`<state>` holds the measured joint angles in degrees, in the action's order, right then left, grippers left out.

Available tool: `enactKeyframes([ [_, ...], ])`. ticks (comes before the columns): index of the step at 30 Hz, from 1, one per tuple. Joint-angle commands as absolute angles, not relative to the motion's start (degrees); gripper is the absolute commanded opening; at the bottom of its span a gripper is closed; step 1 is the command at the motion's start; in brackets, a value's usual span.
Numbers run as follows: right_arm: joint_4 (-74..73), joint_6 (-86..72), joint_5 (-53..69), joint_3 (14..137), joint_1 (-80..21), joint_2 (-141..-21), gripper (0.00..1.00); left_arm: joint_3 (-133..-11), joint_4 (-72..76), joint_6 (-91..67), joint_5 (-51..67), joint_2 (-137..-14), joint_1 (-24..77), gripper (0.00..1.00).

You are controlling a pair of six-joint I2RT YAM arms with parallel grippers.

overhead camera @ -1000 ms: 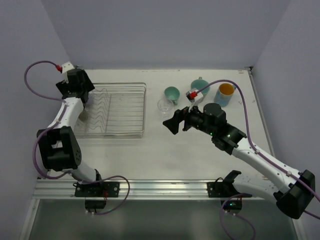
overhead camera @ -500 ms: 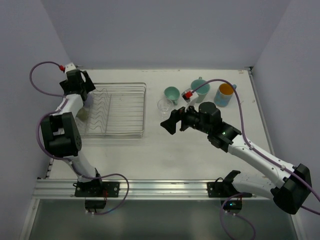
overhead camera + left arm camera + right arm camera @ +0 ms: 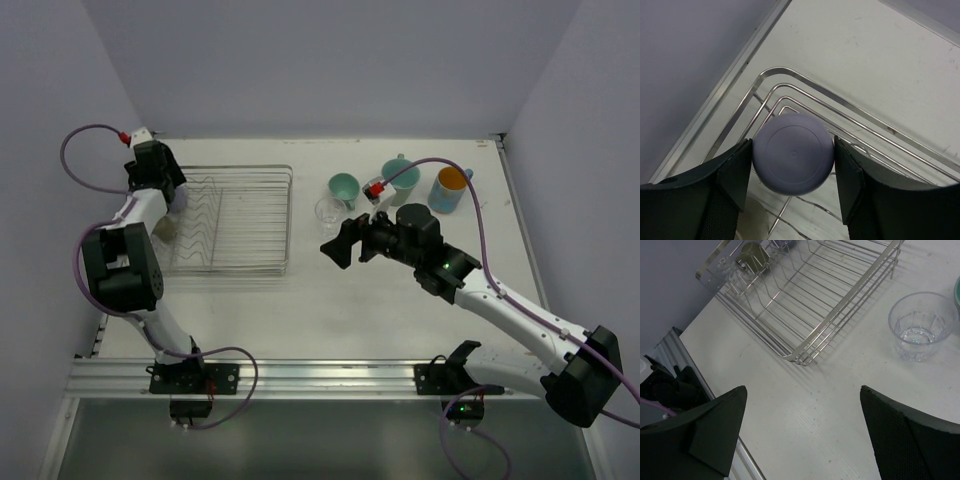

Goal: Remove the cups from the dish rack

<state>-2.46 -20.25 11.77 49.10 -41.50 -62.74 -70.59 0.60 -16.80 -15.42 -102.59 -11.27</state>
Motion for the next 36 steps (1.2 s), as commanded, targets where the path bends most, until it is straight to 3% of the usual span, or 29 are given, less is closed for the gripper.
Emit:
enactKeyframes([
  [1,1.1,-21.5,12.8,51.3,-41.5,-62.6,0.97,-70.1,3.1,-17.6,-16.4,-96.8,-11.7,0.35],
  [5,4.2,-24.3,14.2,52.2,-41.6,-62.7,0.97,-69.6,2.4,-19.9,-15.0,-91.5,-11.7,0.23],
  [8,7.0,-27.1,14.7,52.4,-41.6,-62.8,0.97,-69.2,1.5,-21.7,-13.5,-87.2,-11.7,0.2],
  [17,14.1,-35.1,18.9,55.4,-41.5,-66.4,0.97,-62.8,1.8,-30.9,-3.0,-69.6,-10.9,0.16],
  [26,38.7,-47.5,23.8,51.1,-41.6,-69.1,0.97,-50.7,13.0,-52.5,24.8,-51.5,-8.0,0.15],
  [36,39.5,-49.0,27.8,57.4,-41.9,-75.4,0.97,-39.4,30.5,-69.7,37.3,-43.9,-0.6,0.16],
])
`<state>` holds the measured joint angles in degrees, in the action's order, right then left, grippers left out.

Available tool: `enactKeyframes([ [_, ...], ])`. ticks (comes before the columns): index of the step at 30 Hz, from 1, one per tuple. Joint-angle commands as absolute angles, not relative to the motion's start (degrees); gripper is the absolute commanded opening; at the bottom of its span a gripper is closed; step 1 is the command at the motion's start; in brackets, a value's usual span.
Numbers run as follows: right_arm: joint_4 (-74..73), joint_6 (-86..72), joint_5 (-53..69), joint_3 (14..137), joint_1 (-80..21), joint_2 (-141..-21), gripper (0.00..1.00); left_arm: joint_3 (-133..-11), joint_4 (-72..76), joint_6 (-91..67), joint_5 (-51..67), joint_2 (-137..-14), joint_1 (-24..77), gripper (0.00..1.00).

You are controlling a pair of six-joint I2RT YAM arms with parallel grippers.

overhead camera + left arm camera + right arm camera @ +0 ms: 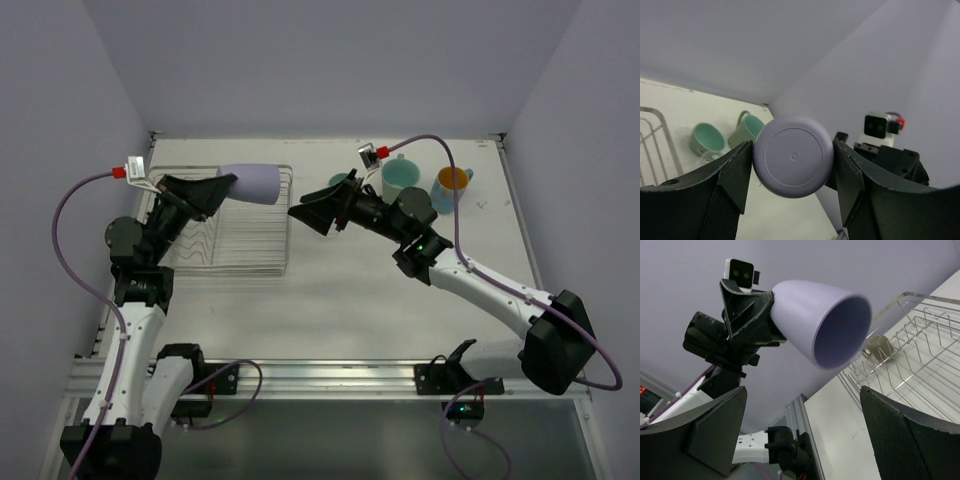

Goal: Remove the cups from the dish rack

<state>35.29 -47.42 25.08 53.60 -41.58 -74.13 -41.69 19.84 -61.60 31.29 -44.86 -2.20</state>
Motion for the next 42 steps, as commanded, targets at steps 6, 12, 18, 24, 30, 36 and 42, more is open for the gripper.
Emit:
enactKeyframes([
  [6,39.5,-49.6,29.7,60.6,-42.9,-78.1,0.95,-35.8,36.8,-73.8,39.9,-44.3,1.8,0.16],
  [12,42.0,-52.2,30.8,61.7,-43.2,-80.9,0.82,-34.2,40.6,-76.0,41.9,-45.0,2.4,0.19],
  [18,44.9,-54.3,29.8,61.1,-43.2,-81.5,0.26,-32.8,40.6,-75.4,42.0,-45.2,3.0,0.28],
  [24,36.6,-48.1,23.6,61.1,-43.2,-77.1,0.0,-33.7,35.7,-70.3,43.5,-46.0,3.6,0.96],
  [30,9.2,-32.7,13.3,63.8,-42.1,-69.3,0.0,-41.3,12.3,-50.6,42.9,-45.2,3.6,1.0],
  [36,-11.3,-21.7,10.4,66.8,-33.4,-65.6,0.0,-42.7,-3.6,-34.0,41.7,-42.8,3.8,1.0],
  [42,-33.5,-11.6,-2.7,76.8,-28.5,-75.3,0.0,-38.9,-9.7,-24.4,36.5,-41.4,7.8,1.0],
])
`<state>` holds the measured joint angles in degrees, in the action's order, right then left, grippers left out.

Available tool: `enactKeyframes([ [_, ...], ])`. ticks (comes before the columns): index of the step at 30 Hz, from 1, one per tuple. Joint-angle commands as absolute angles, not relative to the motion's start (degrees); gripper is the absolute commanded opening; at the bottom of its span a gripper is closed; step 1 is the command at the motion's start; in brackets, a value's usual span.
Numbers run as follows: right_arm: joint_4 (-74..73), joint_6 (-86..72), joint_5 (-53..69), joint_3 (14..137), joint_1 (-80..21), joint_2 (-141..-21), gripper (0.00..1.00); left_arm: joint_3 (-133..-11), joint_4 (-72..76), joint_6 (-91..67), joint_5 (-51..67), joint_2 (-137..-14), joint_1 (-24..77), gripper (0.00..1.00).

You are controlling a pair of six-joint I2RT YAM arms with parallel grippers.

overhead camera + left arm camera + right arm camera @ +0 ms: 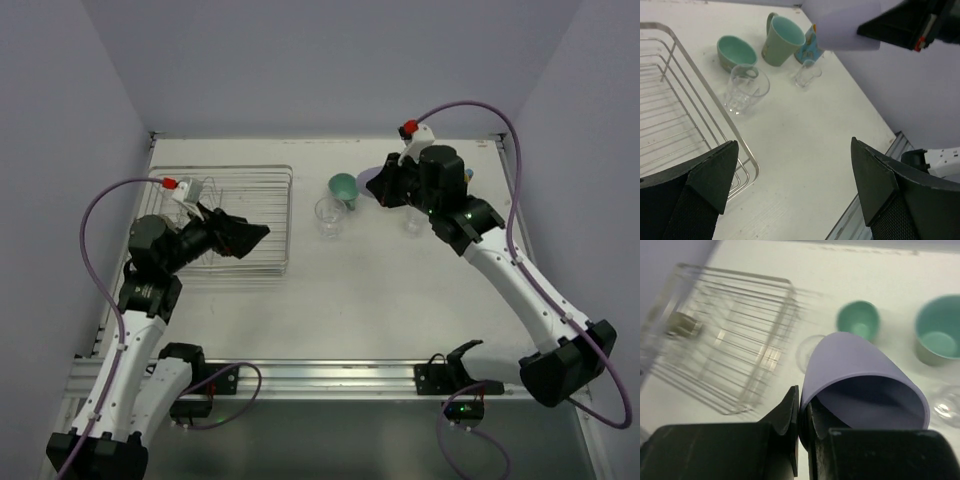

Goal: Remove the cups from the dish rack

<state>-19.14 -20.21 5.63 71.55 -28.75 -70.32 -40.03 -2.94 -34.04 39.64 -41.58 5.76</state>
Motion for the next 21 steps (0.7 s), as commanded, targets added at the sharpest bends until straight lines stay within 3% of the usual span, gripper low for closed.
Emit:
enactKeyframes([
  [1,-34.8,-10.6,-4.9,78.0,-28.5,-79.4,0.0,-38.8,-10.2,-23.6,35.4,-41.7,9.8,1.0],
  [11,-42.2,-4.3,-8.9,93.3,-28.5,-98.6,0.0,-38.1,-11.3,-17.8,28.8,-44.0,14.3,1.0],
  [21,-43.5,-3.0,-4.8,96.6,-28.5,-108.9,0.02,-39.4,-14.2,-15.9,23.6,-43.9,14.7,1.0],
])
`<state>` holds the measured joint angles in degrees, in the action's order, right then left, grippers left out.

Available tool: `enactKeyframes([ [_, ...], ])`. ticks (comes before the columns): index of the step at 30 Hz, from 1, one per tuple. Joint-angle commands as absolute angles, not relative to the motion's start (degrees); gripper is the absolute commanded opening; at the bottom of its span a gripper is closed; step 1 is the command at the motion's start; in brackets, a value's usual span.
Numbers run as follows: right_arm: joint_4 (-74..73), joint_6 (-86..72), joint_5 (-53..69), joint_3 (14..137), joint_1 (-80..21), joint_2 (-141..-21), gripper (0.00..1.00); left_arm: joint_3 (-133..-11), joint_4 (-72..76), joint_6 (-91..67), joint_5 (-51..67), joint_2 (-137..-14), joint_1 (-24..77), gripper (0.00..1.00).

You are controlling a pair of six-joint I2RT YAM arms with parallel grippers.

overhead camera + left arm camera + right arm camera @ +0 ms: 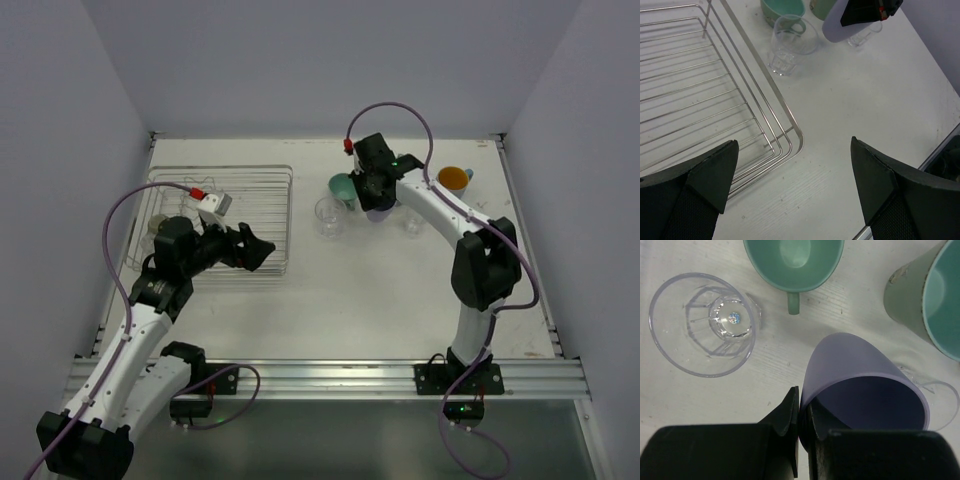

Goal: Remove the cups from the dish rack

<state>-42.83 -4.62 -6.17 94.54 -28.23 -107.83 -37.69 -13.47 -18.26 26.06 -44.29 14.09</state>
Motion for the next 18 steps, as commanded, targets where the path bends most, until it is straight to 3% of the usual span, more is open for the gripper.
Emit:
enactKeyframes([
  [1,-43.2,-3.0,-4.1,96.2,-28.5,-109.5,0.02,-39.5,-14.3,-16.0,23.2,-44.0,14.7,1.0],
  [11,-40.5,-3.2,-0.9,94.3,-28.5,-111.4,0.06,-39.8,-14.9,-15.7,21.8,-44.7,14.7,1.0],
  [18,-40.0,-3.2,-0.8,93.2,-28.4,-112.2,0.14,-39.9,-15.2,-15.7,20.5,-44.7,14.7,1.0],
])
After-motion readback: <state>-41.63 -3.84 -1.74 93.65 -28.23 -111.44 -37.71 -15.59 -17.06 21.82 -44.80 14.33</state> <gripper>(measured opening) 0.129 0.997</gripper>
